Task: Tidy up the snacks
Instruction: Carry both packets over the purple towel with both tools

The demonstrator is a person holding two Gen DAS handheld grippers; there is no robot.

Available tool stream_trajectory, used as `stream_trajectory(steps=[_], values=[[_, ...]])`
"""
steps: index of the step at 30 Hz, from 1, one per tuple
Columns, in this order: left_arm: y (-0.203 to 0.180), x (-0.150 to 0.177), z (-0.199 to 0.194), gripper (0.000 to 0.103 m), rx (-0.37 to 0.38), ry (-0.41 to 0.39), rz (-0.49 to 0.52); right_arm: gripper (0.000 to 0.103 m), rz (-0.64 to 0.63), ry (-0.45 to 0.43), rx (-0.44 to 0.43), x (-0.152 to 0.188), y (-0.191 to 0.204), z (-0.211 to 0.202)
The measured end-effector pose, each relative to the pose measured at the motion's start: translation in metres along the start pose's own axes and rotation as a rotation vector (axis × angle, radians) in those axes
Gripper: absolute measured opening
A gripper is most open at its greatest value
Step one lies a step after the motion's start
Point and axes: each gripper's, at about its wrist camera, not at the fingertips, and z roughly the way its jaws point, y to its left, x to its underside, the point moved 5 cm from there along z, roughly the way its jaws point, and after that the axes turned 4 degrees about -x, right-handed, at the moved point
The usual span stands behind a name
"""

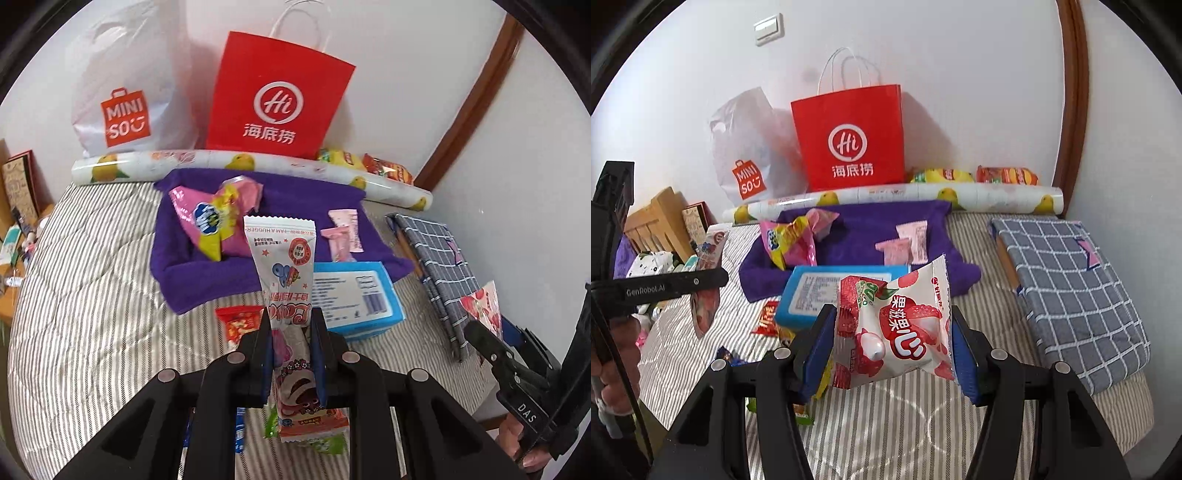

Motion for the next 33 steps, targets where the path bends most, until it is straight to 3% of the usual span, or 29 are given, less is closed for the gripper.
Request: stream_trajectory(steps=[16,33], values=[[-0.014,-0.044,0.014,0.017,0.031,-0.006,0.047,0.058,0.008,-0.037,-0.001,-0.051,0.005,0.020],[0.002,-0.102,0.058,0.017,0.016,0.015,0.094,0.058,0.052,-0.022,0.032,-0.090,-0.011,0.084]])
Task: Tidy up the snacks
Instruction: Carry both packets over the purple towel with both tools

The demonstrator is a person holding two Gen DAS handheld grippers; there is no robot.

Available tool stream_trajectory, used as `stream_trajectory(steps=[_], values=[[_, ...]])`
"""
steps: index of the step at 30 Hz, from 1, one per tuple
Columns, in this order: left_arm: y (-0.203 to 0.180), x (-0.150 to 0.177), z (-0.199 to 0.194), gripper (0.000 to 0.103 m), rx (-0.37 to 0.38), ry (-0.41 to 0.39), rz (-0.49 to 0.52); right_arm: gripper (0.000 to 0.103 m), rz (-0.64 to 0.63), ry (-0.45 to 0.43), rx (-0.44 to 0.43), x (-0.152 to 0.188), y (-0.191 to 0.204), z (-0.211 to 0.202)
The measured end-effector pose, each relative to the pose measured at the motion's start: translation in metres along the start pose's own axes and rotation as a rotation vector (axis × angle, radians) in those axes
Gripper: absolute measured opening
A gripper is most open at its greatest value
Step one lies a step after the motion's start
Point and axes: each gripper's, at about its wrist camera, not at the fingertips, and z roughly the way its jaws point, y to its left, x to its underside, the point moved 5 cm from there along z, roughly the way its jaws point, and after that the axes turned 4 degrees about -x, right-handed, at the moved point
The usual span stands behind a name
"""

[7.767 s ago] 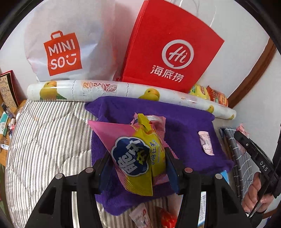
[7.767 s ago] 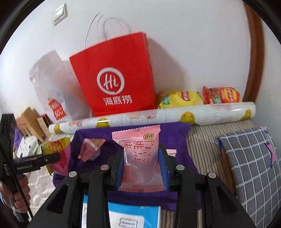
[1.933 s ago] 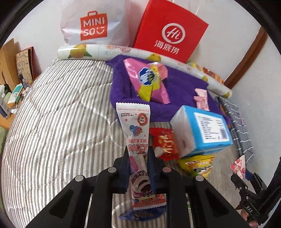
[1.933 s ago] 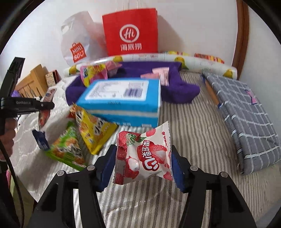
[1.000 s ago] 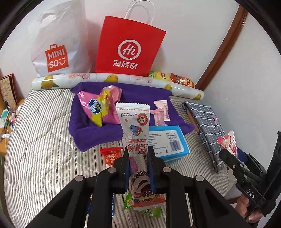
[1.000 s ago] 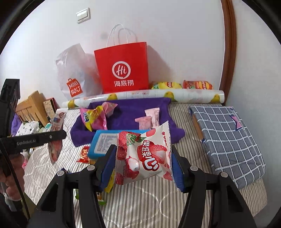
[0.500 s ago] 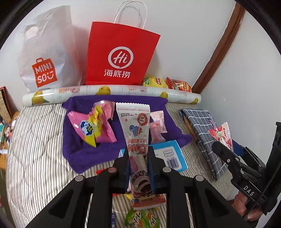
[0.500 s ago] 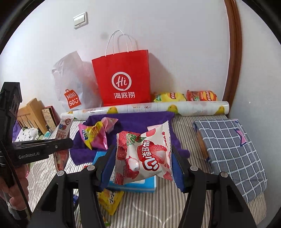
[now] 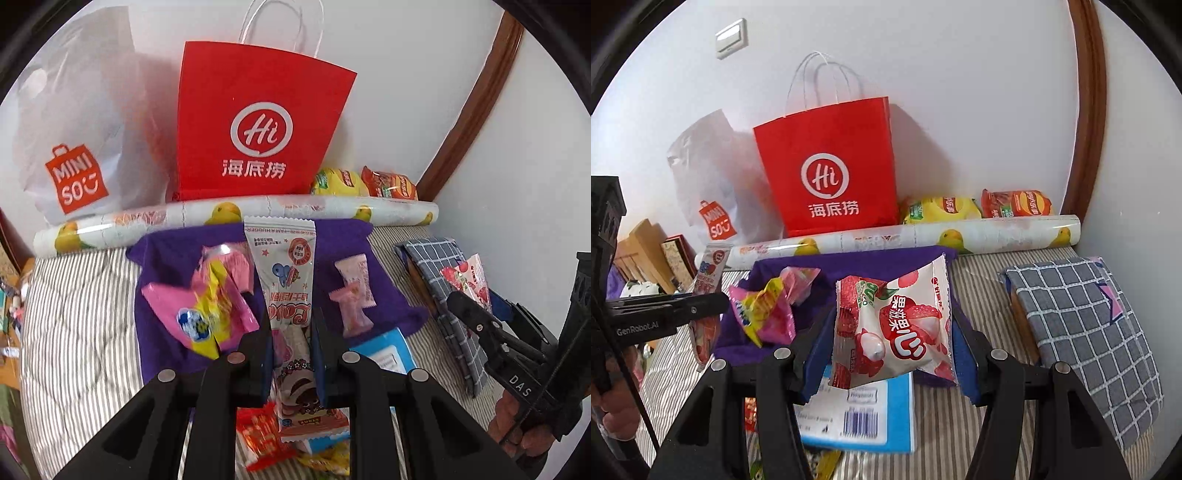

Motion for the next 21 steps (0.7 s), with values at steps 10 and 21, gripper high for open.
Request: stream_trajectory(steps=[10,21], values=[[0.001,-0.025,0.035,0.017,0.009,0.027,0.034,0.058,0.010,0.020,0.023,-0.012,-0.009,0.047],[0.010,-0.024,0.075,0.017,-0.006,0.069,0.073,0.058,0.002,0.067,0.020,-0.014,-0.011,0.101]])
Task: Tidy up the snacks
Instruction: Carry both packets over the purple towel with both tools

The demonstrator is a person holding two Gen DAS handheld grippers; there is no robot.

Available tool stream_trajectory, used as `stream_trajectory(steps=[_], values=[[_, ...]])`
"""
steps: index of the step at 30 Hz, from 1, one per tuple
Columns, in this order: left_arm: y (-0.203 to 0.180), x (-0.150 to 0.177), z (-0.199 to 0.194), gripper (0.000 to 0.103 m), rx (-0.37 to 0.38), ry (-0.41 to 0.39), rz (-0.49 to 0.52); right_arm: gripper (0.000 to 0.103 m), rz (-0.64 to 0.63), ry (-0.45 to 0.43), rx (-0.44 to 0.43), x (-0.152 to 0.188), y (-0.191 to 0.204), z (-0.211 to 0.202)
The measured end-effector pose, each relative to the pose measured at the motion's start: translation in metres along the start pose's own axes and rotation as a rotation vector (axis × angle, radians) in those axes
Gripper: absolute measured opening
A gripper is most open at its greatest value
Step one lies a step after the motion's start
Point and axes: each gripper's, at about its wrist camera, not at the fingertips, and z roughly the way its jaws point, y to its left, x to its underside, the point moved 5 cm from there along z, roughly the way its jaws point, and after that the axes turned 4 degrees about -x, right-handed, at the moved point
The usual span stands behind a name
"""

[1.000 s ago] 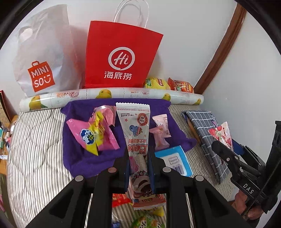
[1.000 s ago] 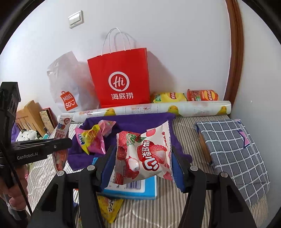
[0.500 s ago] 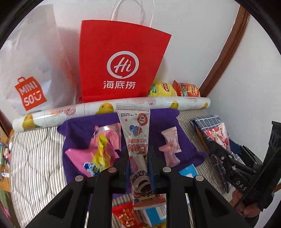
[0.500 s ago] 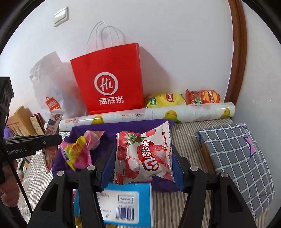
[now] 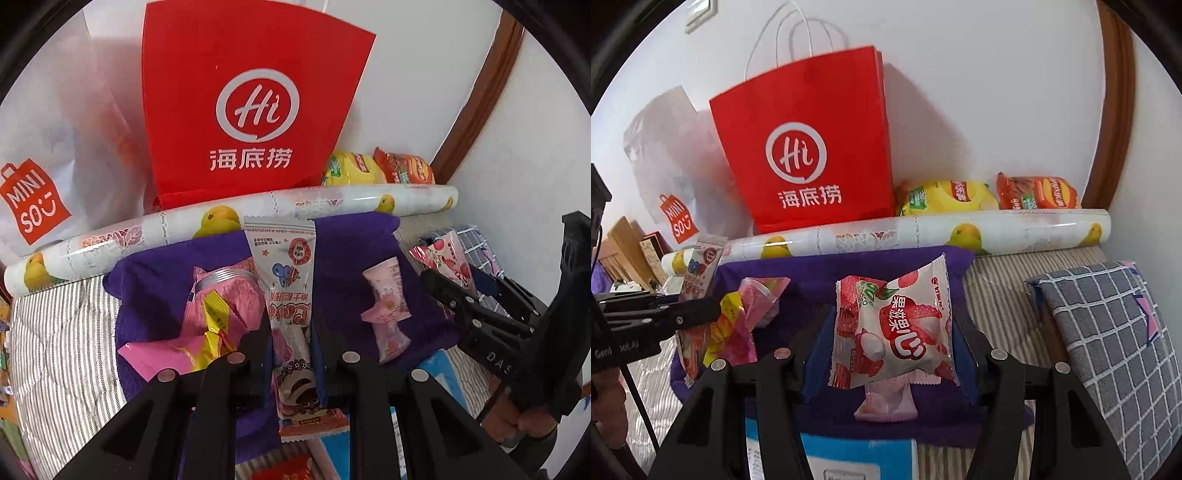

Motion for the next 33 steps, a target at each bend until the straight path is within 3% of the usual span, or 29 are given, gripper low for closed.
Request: stream_trajectory(steps=[14,33], values=[[0.016,0.003,0.019,0.017,0.009,0.042,-0.061,0.058,0.016,0.061,-0.016,0.012,0.003,0.044],[0.022,0.009,0.037,0.017,-0.020,0.101,-0.080,0.059,0.057,0.171,0.021,0.027,-0.007,0.064]])
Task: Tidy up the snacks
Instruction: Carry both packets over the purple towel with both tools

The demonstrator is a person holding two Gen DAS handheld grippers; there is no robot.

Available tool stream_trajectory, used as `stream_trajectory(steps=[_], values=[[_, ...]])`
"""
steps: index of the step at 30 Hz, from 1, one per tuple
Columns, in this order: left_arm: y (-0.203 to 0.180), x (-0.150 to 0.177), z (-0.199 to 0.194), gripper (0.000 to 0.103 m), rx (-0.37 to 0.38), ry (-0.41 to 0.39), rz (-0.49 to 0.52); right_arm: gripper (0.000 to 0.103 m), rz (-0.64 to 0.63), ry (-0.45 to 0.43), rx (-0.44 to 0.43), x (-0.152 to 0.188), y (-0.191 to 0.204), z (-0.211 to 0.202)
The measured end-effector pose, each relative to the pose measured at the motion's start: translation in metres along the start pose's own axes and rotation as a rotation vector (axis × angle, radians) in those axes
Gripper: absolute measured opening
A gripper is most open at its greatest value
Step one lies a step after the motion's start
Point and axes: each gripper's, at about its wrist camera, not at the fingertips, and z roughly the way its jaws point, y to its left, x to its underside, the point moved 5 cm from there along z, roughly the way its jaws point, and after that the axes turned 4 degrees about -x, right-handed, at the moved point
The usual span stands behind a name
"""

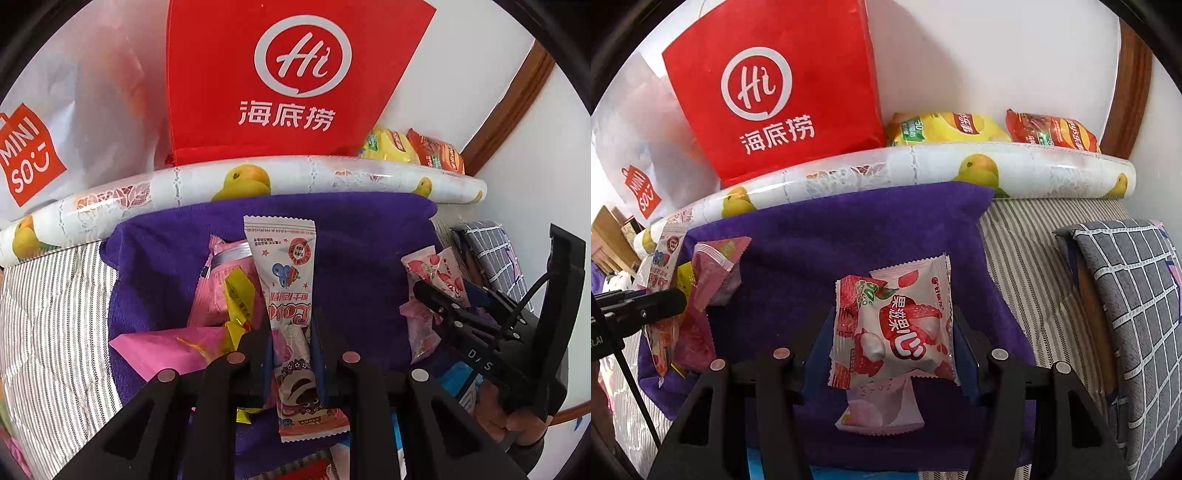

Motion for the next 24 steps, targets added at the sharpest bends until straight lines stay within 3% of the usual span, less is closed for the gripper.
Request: stream_trajectory(steps=[16,24], values=[[0.000,0.004,0.014,0.017,-0.006,0.031,-0.001,0.064,0.055,0.033,-0.023,0.002,-0.007,0.006],[-0.001,0.004,0.015,0.017,-0.006,0.020,0.005,0.080,0.046,0.024,-0.022,0.003,-0.005,0.003]])
